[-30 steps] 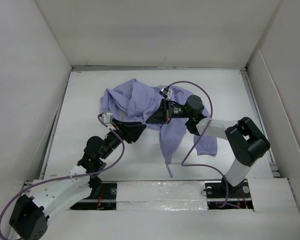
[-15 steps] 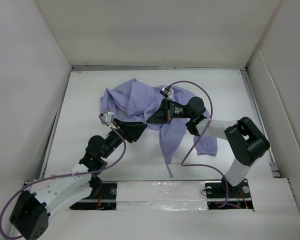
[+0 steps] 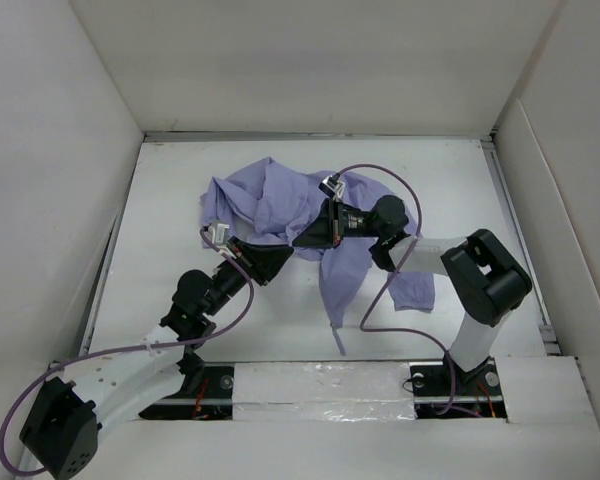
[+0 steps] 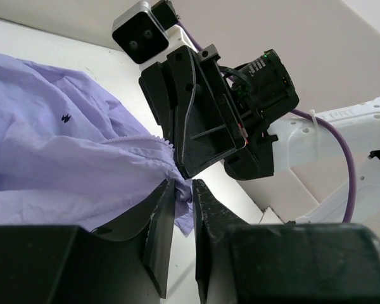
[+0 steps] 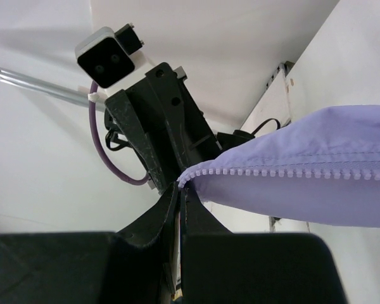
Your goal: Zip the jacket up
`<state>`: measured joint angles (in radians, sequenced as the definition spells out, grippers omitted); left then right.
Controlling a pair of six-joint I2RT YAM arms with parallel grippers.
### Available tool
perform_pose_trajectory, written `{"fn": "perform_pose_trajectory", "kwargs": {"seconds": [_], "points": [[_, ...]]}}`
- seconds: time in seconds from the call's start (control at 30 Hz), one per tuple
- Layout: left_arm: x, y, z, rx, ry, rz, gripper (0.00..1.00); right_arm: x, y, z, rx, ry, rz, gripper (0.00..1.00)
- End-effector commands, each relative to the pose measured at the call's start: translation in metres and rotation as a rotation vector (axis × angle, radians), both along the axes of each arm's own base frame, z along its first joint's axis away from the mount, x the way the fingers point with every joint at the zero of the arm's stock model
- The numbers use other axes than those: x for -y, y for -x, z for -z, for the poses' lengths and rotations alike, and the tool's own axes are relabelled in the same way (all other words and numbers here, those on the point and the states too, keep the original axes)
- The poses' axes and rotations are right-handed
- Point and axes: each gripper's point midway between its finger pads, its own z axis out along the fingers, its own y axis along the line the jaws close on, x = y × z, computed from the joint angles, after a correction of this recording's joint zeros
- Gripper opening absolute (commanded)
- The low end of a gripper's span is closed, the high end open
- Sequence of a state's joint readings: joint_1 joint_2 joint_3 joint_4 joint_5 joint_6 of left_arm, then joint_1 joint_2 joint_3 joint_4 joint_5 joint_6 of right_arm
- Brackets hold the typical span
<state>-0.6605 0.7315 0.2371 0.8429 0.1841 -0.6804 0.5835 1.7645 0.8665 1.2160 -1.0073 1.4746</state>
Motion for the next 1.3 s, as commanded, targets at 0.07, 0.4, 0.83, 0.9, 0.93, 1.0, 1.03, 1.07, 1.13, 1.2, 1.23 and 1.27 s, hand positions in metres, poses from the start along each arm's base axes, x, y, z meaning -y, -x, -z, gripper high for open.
{"fn": "perform_pose_trajectory", "kwargs": {"seconds": [0.07, 0.4, 0.83, 0.9, 0.93, 1.0, 1.03, 1.07, 1.13, 1.2, 1.23, 1.27], "points": [[0.001, 0.007, -0.035, 0.093, 0.071, 0.029, 0.08, 0.003, 0.004, -0.006, 0.054, -0.038, -0.009, 0.0], [-0.001, 0.004, -0.032, 0.035, 0.081, 0.014, 0.0, 0.002, 0.001, -0.004, 0.058, -0.025, 0.007, 0.0], [0.01, 0.007, -0.03, 0.021, 0.072, 0.076, 0.12, 0.001, -0.002, -0.006, 0.084, -0.003, 0.024, 0.0], [0.012, 0.006, -0.03, 0.019, 0.07, 0.081, 0.14, 0.001, -0.002, -0.006, 0.085, -0.005, 0.023, 0.0], [0.012, 0.006, -0.029, 0.018, 0.068, 0.084, 0.15, 0.001, -0.002, -0.006, 0.083, -0.006, 0.023, 0.0], [0.013, 0.006, -0.029, 0.017, 0.067, 0.084, 0.14, 0.001, -0.002, -0.007, 0.085, -0.009, 0.023, 0.0], [0.012, 0.006, -0.029, 0.017, 0.067, 0.082, 0.11, -0.001, 0.002, -0.007, 0.086, -0.011, 0.013, 0.0], [0.012, 0.006, -0.03, 0.019, 0.07, 0.078, 0.04, -0.001, 0.002, -0.007, 0.084, -0.01, 0.013, 0.0], [0.01, 0.005, -0.031, 0.019, 0.075, 0.069, 0.0, -0.001, 0.001, -0.005, 0.081, -0.008, 0.013, 0.0], [0.008, 0.004, -0.032, 0.016, 0.081, 0.057, 0.0, -0.001, 0.001, -0.005, 0.079, -0.006, 0.013, 0.0], [0.008, 0.004, -0.033, 0.018, 0.084, 0.055, 0.0, -0.001, 0.001, -0.005, 0.08, -0.006, 0.012, 0.0], [0.006, 0.004, -0.034, 0.018, 0.091, 0.046, 0.0, 0.001, -0.002, -0.004, 0.081, -0.005, 0.021, 0.0]]}}
